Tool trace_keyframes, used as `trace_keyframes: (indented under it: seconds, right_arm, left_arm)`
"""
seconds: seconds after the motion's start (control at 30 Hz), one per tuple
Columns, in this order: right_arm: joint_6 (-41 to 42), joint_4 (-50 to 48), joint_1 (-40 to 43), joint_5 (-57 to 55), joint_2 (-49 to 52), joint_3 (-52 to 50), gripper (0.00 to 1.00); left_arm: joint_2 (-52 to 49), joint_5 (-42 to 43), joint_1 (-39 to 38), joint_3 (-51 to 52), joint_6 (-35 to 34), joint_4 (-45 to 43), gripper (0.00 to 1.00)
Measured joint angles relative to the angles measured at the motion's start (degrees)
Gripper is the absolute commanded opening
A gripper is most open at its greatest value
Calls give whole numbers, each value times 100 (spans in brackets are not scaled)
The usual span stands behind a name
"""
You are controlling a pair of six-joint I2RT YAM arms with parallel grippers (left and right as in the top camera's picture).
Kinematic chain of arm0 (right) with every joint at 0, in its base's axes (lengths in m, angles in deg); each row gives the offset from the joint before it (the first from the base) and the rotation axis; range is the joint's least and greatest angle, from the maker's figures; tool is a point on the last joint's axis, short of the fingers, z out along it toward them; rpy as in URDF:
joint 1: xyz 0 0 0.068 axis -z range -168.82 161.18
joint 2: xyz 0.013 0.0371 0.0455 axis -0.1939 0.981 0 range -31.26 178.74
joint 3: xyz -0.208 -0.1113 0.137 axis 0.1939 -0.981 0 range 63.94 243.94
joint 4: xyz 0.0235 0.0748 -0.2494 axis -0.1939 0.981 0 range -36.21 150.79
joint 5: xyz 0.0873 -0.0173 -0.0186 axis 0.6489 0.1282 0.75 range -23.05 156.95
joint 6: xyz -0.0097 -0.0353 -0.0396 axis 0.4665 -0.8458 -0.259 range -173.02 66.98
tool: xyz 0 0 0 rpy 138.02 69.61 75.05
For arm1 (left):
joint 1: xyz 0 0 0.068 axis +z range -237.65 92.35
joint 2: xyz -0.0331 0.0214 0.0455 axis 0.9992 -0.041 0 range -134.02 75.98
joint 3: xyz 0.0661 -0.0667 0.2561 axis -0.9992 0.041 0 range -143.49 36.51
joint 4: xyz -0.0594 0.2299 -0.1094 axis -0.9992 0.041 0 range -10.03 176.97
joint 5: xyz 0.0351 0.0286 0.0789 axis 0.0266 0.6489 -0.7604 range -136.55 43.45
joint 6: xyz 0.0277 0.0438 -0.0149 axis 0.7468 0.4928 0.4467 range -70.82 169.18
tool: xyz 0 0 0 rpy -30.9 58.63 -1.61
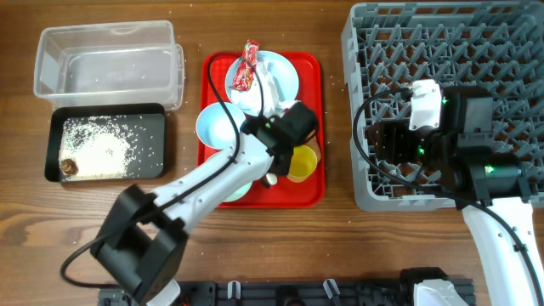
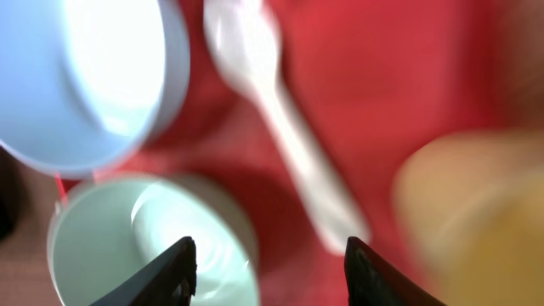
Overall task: Sort waste into correct bins and load items into the dishwasher rack
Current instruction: 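Grasp the yellow cup with the left gripper and lift it toward the right gripper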
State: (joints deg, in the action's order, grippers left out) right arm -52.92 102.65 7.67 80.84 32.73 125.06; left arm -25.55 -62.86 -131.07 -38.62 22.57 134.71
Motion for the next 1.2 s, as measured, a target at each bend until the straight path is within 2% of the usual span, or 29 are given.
trace_keyframes:
  seconds: [0.13, 0.27, 0.47, 0.6, 0.83, 0.97, 1.03, 1.1, 1.2]
  right_arm:
    - [2, 2, 0, 0, 0, 0, 77]
    - [2, 26, 0, 0, 0, 0, 77]
    - [2, 109, 0, 0, 0, 0, 77]
    - [2, 131, 0, 0, 0, 0, 77]
    - [33, 131, 0, 2, 0, 0, 77]
    - [114, -39, 0, 514, 0, 0, 77]
    - [131, -284, 0, 1038, 0, 0, 77]
    - [140, -737, 0, 1851, 4, 0, 79]
    - [173, -1325, -2, 2671, 101, 0, 82]
  left_arm:
    - [212, 658, -2, -492, 103, -299, 54]
    - [142, 1172, -2, -496, 162, -363, 42]
    - [-376, 1517, -2, -496, 208, -376, 29]
    - [-595, 1604, 39, -496, 166, -435, 4]
    - [-640, 1805, 313, -494, 50, -444, 4]
    - [-522, 2822, 1093, -496, 7, -483, 4]
    - [-282, 3729, 1740, -498, -28, -673, 4]
    - [-13, 5272, 2430, -507, -52, -942, 4]
    - [129, 6863, 3060, -540, -83, -1676, 4]
